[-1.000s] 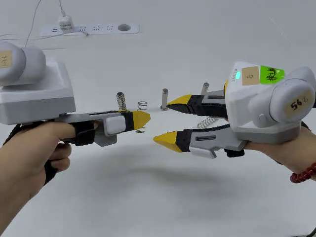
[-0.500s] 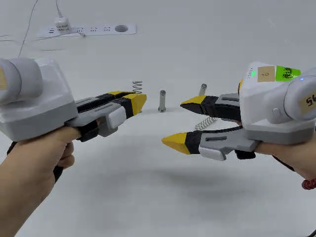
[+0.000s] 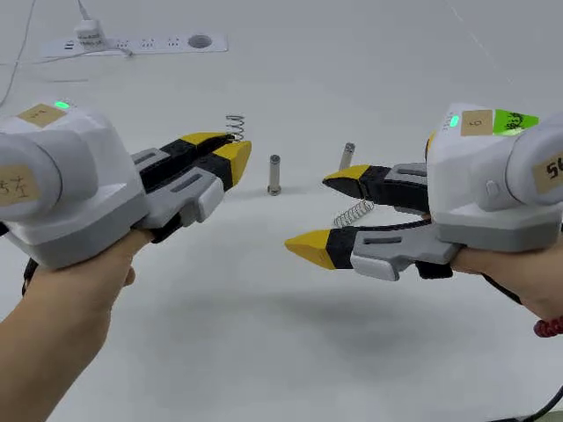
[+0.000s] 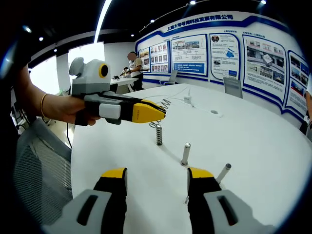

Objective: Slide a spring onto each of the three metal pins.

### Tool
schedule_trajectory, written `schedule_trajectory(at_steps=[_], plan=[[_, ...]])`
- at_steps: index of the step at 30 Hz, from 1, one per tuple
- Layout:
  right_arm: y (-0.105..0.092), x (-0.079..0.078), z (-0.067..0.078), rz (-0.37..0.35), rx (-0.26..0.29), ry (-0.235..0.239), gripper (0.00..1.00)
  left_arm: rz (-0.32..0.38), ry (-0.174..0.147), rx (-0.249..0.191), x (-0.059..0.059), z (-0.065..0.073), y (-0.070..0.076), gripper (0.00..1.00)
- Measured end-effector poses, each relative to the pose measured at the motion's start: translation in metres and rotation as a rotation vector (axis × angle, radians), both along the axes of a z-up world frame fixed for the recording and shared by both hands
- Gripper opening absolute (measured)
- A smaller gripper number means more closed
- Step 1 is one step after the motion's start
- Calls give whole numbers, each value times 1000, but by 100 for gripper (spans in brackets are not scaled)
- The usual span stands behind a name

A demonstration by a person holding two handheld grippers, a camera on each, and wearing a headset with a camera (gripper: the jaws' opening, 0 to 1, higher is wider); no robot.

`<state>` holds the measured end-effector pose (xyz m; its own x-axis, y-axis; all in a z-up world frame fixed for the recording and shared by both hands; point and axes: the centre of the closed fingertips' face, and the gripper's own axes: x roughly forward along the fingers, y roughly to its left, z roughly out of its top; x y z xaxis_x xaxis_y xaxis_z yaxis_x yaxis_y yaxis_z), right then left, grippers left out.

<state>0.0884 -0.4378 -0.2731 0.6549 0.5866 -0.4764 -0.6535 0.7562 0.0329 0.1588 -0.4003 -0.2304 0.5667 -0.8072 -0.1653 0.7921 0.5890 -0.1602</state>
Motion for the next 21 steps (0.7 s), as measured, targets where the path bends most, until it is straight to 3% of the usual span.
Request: schedule_trajectory(at_steps=[1, 6, 14, 21], plan=[[-3, 0, 0, -11, 5, 2, 51, -5, -28, 13, 1, 0, -3, 10], [-11, 2, 0, -41, 21, 4, 51, -10, -59, 17, 6, -2, -14, 10], [-23, 4, -2, -80, 39, 13, 50, -19, -78, 20, 13, -9, -29, 10], [-30, 5, -2, -110, 57, 17, 50, -41, -122, 41, 18, -13, -44, 10]])
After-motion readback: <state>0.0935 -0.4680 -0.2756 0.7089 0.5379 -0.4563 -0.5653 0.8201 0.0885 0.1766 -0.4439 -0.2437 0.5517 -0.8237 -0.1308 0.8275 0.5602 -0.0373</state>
